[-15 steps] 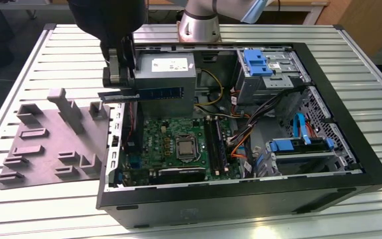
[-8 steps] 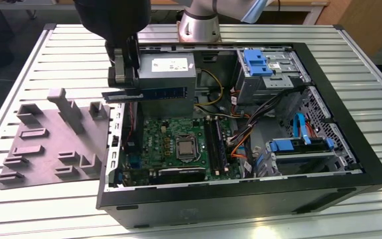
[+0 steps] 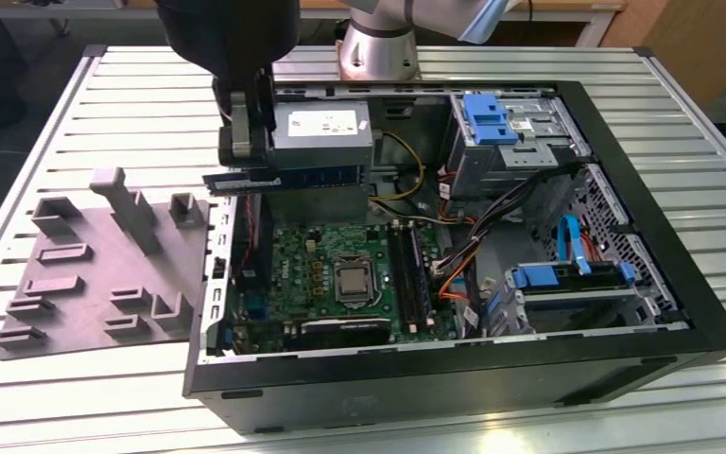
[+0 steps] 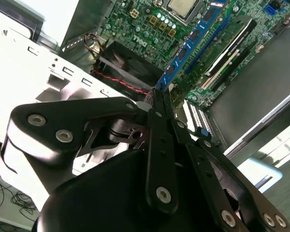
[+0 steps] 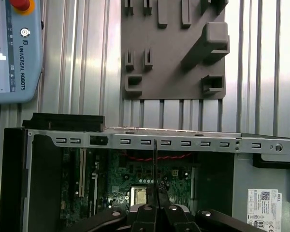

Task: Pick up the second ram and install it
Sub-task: 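Pick up the second ram and move it above second insertion slot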

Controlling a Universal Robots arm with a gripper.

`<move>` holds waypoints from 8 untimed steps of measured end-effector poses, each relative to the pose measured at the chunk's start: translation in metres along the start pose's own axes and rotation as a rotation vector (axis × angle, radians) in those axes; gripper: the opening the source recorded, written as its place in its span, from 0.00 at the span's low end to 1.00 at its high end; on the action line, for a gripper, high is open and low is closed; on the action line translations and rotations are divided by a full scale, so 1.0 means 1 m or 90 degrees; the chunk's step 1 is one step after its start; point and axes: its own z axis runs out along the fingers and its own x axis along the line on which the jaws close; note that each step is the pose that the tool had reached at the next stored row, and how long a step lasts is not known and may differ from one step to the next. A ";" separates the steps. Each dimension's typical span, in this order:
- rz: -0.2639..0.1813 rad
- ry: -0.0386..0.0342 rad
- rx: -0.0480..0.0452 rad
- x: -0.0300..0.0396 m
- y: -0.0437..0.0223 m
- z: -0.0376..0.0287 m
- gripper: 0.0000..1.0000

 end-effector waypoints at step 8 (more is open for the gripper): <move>0.000 0.0000 0.0000 0.0002 -0.0078 -0.0002 0.12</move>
